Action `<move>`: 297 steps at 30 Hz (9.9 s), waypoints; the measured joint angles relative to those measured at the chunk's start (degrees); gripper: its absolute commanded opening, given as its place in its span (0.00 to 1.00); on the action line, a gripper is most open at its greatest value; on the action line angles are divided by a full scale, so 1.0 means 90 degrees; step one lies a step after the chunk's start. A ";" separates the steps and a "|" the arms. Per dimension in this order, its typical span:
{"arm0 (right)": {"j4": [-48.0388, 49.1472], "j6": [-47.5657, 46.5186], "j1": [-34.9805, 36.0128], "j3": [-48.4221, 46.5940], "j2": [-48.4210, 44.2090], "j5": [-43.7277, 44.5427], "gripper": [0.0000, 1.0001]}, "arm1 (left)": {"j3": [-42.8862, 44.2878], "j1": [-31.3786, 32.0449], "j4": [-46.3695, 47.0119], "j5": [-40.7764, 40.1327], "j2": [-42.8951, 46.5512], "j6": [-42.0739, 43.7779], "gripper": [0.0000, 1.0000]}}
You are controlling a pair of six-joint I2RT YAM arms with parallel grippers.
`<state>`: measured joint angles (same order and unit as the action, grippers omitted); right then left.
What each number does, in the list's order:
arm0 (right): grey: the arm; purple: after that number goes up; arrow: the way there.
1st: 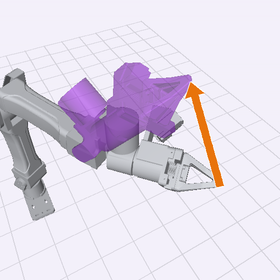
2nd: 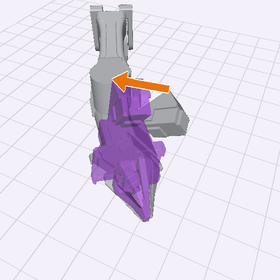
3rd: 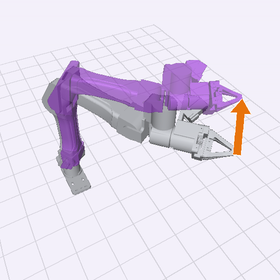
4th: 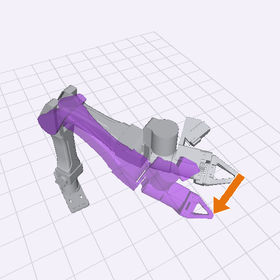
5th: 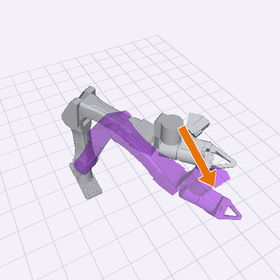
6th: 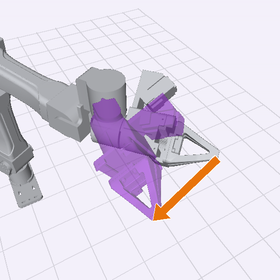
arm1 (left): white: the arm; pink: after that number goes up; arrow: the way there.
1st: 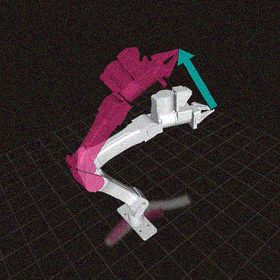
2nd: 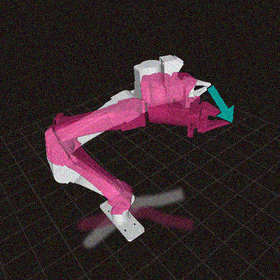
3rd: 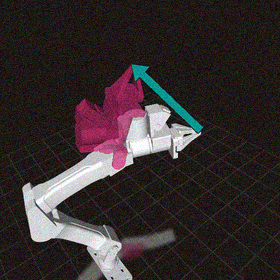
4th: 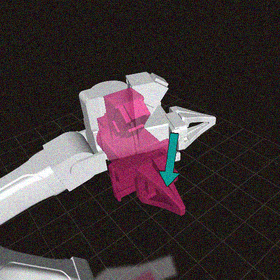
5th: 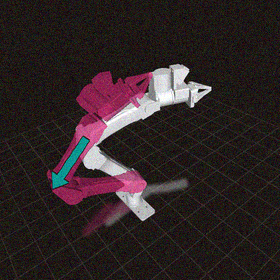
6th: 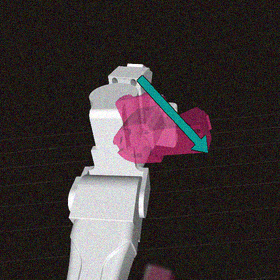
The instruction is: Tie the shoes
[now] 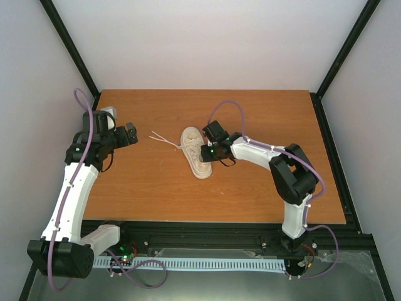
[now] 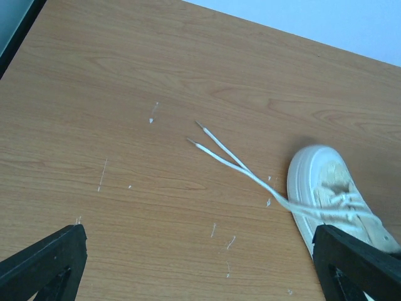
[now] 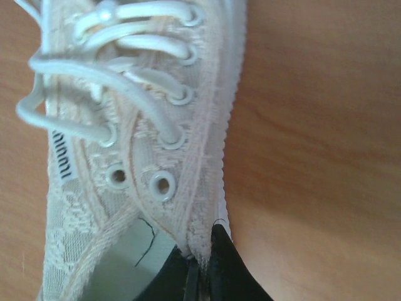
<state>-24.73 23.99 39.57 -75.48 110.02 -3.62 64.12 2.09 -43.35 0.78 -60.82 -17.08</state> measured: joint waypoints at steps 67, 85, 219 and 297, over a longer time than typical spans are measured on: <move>-0.0476 -0.1307 0.1355 -0.1846 0.1705 0.0860 0.21 | -0.0221 0.0000 0.0189 -0.0466 -0.0015 0.0095 1.00; -0.0651 -0.1297 0.1350 -0.1328 0.0765 0.1003 0.03 | -0.0221 0.0000 0.0189 -0.0442 -0.0017 0.0095 1.00; -0.0517 -0.1120 0.0704 -0.1571 -0.0505 0.1200 0.03 | -0.0855 0.0792 0.1090 0.0505 0.0316 -0.0940 1.00; -0.0566 0.1702 -0.2314 0.3526 -0.2909 0.1685 0.84 | -0.1727 0.4495 0.6492 0.2222 -0.4148 -0.0840 0.01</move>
<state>-29.82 39.31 18.74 -43.75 83.83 11.55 48.58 42.54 15.07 20.78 -98.15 -24.64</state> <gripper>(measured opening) 0.860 0.026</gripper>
